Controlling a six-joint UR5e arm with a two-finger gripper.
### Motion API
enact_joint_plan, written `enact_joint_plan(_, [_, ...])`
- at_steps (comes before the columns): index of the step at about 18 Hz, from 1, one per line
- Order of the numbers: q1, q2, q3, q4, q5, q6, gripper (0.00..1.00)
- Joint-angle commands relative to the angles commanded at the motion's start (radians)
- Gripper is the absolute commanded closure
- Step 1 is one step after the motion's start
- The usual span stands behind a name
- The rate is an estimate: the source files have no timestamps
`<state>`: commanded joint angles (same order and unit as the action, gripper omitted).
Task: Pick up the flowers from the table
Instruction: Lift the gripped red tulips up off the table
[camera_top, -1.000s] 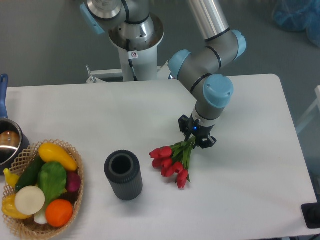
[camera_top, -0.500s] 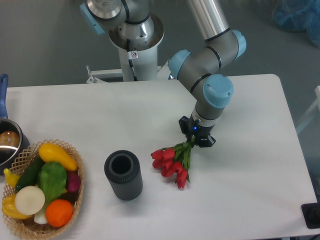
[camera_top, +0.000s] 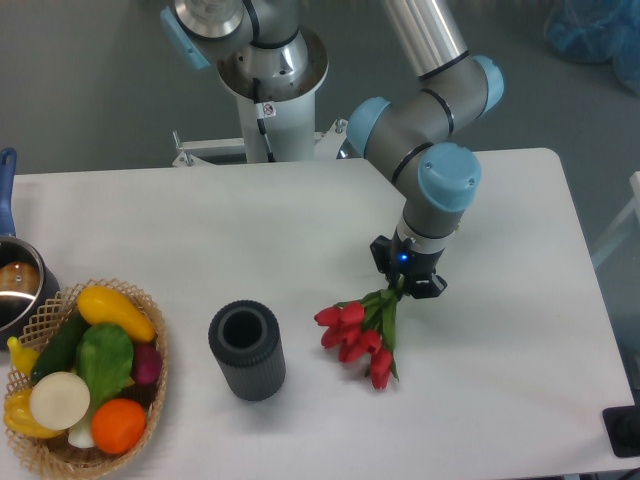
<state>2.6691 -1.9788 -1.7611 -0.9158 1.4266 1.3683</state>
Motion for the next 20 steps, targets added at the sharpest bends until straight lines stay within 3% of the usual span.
enact_joint_plan(6, [0.002,0.006,0.046,-0.002,-0.038,0.0,0.79])
enact_joint_plan(12, [0.017,0.015,0.11,-0.002,-0.188,-0.011,0.79])
enact_joint_plan(20, [0.044,0.083,0.163,-0.003,-0.483,-0.095,0.79])
